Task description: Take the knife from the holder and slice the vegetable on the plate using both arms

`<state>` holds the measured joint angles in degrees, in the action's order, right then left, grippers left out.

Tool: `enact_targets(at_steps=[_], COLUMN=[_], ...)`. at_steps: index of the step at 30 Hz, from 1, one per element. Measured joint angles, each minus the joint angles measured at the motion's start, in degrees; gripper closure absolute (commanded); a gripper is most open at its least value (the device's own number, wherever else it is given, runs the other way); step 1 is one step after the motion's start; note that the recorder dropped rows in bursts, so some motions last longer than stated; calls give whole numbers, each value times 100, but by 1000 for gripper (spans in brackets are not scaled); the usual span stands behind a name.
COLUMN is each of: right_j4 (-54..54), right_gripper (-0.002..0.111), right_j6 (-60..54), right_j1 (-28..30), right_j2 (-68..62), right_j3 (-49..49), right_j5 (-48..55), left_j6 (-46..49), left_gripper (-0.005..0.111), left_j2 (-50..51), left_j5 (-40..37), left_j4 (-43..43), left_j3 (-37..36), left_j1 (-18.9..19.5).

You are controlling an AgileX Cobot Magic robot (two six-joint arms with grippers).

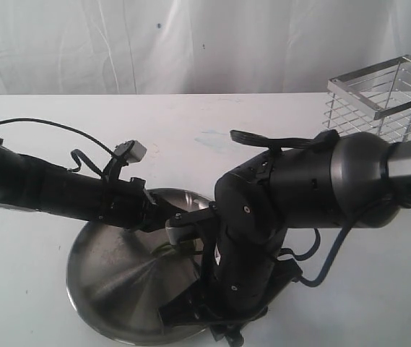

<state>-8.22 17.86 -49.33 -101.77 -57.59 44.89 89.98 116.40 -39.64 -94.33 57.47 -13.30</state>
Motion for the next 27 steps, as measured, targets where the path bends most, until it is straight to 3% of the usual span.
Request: enact_targets(at_steps=[27], right_j4=[277], right_gripper=[108], right_j6=[253], right_j1=[0], right_j2=[0], right_j3=[0], right_j5=[2], left_j6=[0], left_gripper=[107], left_j2=[-13], left_j5=[679], left_j4=[84], left_j3=[-129], left_j1=[0])
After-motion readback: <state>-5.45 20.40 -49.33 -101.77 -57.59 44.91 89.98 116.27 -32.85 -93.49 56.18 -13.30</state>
